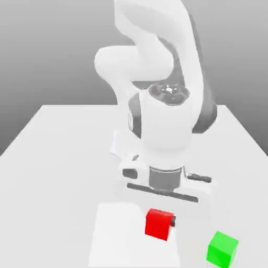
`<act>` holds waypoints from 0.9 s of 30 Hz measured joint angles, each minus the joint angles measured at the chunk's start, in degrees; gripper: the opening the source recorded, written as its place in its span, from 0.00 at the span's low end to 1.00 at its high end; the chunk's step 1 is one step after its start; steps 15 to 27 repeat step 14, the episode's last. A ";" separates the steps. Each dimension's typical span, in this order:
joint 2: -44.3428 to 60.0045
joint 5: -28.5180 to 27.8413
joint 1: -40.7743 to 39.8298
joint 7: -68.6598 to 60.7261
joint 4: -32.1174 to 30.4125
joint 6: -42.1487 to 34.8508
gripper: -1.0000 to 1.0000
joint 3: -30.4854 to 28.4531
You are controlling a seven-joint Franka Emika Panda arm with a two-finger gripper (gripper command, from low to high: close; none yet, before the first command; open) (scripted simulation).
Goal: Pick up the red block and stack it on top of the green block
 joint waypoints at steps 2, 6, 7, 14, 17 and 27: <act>1.49 -1.33 2.67 -1.17 3.12 -1.81 0.00 2.42; 8.85 -5.91 6.08 1.16 4.98 3.37 1.00 0.56; 8.85 -5.91 6.08 1.16 4.98 3.37 1.00 0.56; 7.89 -5.30 6.16 0.69 5.00 2.42 1.00 0.72; 7.89 -5.30 6.16 0.69 5.00 2.42 1.00 0.72; 7.89 -5.30 6.16 0.69 5.00 2.42 1.00 0.72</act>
